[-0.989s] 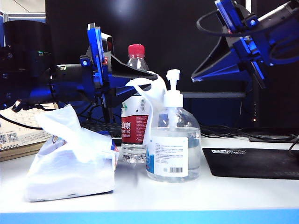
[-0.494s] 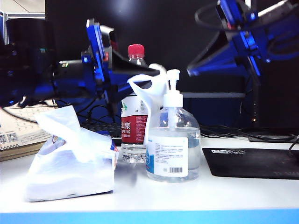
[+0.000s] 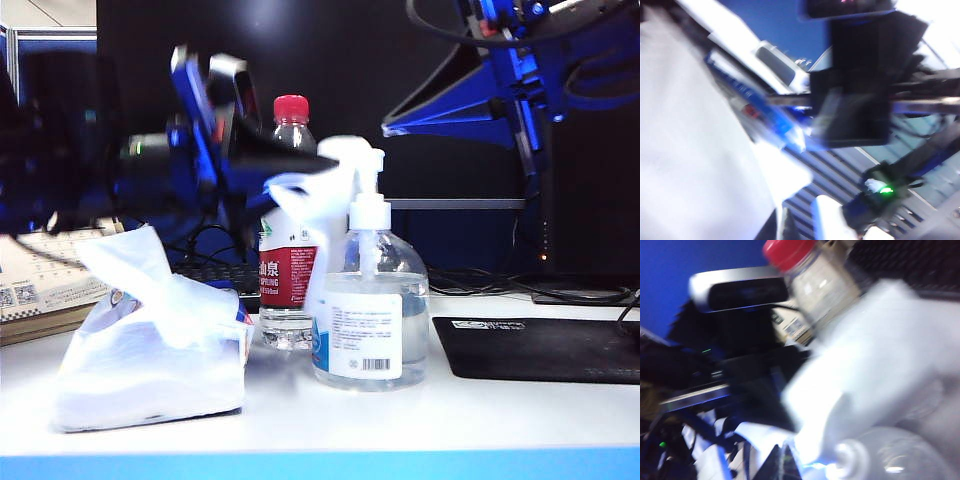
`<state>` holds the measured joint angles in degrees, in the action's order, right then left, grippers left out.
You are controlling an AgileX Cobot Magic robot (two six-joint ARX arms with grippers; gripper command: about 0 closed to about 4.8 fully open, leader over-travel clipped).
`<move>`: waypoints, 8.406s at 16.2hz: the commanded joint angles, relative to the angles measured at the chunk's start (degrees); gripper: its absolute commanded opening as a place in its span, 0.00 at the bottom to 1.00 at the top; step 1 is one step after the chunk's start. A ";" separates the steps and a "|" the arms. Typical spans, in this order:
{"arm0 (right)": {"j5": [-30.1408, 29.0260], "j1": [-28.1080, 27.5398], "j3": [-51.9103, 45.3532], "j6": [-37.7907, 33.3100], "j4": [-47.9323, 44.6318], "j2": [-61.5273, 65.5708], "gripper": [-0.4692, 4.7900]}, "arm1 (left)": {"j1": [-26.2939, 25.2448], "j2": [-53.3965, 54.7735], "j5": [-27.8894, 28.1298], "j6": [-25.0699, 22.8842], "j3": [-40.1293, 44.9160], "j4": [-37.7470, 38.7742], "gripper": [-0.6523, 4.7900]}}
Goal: Pull out a tissue from the tissue dispenser, then press the switch of the alcohol sanitizer bottle to drop some sanitizer on the paper tissue, and finally place the treated tissue on the table.
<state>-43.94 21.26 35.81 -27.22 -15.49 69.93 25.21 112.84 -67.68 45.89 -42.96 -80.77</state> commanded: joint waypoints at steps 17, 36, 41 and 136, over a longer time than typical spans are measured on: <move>1.97 1.60 0.17 0.24 -2.34 4.48 0.08 | -0.72 2.34 -3.02 0.00 -3.85 -1.18 0.11; 0.52 1.77 0.20 -4.31 -8.83 4.09 0.08 | -0.72 2.34 -3.06 0.00 -3.85 -1.16 0.11; 1.97 1.84 0.20 -4.31 -8.85 4.11 0.08 | -0.72 2.34 -2.82 0.00 -3.85 -1.16 0.11; 18.10 -7.80 -0.66 12.35 20.96 -36.79 0.08 | -51.56 -45.16 -7.67 6.45 22.03 -2.23 0.11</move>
<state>-28.10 13.91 35.05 -15.25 4.49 34.09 -25.98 68.99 -77.34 52.36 -23.05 -81.52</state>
